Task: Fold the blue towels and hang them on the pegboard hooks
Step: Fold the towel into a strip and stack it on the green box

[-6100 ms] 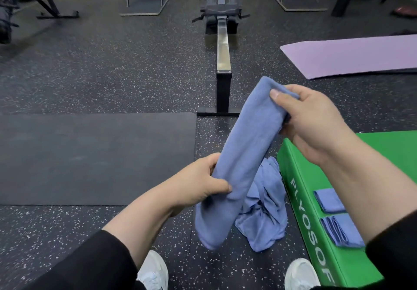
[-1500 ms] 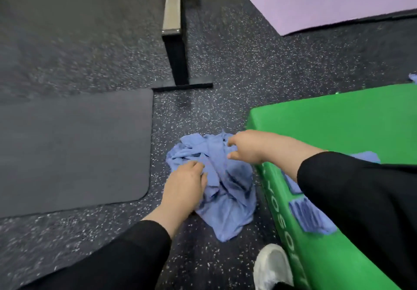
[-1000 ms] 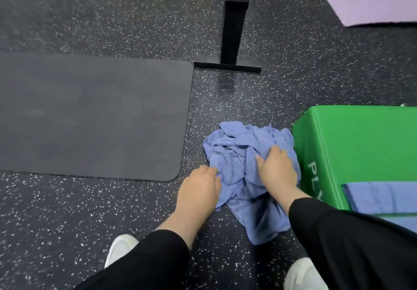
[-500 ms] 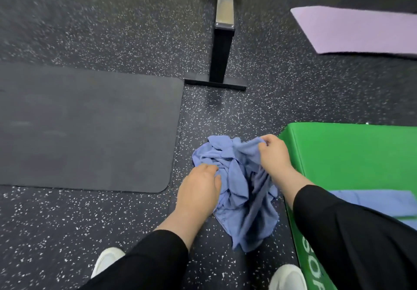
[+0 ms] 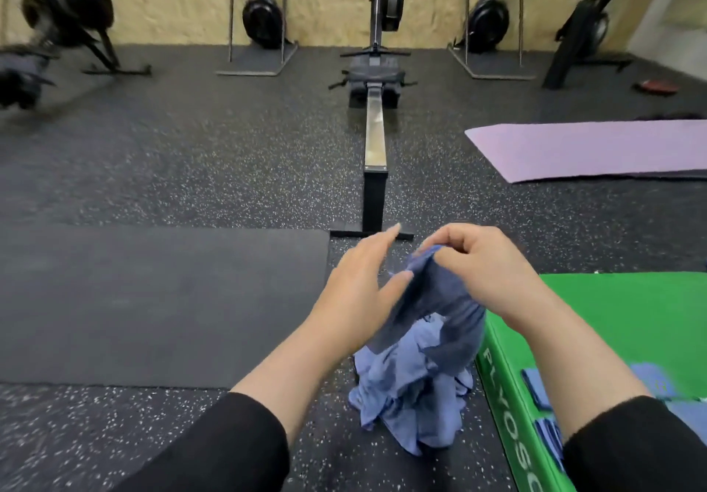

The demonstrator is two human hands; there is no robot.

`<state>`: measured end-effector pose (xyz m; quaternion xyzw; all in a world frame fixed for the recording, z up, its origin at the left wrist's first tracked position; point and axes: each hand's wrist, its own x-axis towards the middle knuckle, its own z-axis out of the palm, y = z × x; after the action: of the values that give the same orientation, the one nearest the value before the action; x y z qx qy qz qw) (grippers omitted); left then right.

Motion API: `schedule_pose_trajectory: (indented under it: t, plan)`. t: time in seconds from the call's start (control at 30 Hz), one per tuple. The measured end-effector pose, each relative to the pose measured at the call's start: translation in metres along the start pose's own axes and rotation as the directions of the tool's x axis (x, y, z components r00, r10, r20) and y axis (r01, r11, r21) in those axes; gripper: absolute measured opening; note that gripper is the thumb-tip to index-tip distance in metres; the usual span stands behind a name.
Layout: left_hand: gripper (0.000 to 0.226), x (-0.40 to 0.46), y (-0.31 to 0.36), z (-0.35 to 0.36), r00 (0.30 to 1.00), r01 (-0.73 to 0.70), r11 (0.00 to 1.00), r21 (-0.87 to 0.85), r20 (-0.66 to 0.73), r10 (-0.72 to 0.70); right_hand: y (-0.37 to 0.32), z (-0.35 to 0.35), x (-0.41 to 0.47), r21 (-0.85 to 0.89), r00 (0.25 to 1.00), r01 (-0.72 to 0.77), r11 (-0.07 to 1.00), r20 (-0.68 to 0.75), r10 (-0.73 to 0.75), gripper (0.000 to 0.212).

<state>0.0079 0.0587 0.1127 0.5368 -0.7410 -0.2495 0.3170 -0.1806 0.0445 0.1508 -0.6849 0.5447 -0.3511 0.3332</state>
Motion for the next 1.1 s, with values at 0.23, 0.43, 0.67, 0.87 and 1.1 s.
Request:
schedule_pose_trajectory:
  t: [0.23,0.43,0.67,0.87,1.1]
  plan:
    - [0.030,-0.029,-0.002,-0.013,0.946,0.196,0.954,-0.228,0.301,-0.123,-0.018,0.004,-0.022,-0.029,0.996,0.063,0.998,-0.058,-0.065,0.023]
    - [0.036,-0.027,-0.017,-0.029,0.935,0.280,0.958,-0.064,0.245,-0.257,0.014,-0.010,-0.024,0.101,0.938,-0.082,0.991,-0.328,0.111,0.013]
    - [0.022,-0.012,-0.032,-0.031,0.941,0.322,0.904,-0.281,-0.009,-0.338,0.031,-0.007,-0.010,0.010,0.976,-0.136,0.991,-0.168,0.136,0.011]
    - [0.010,0.005,-0.007,-0.018,0.952,0.280,0.896,-0.343,-0.021,-0.306,0.025,0.015,-0.001,-0.082,0.999,-0.027,0.996,-0.049,0.023,0.013]
    - [0.024,0.009,0.004,-0.008,0.966,0.152,0.988,0.024,0.207,-0.154,0.019,0.027,0.002,-0.022,0.991,-0.024,0.999,0.133,0.027,0.023]
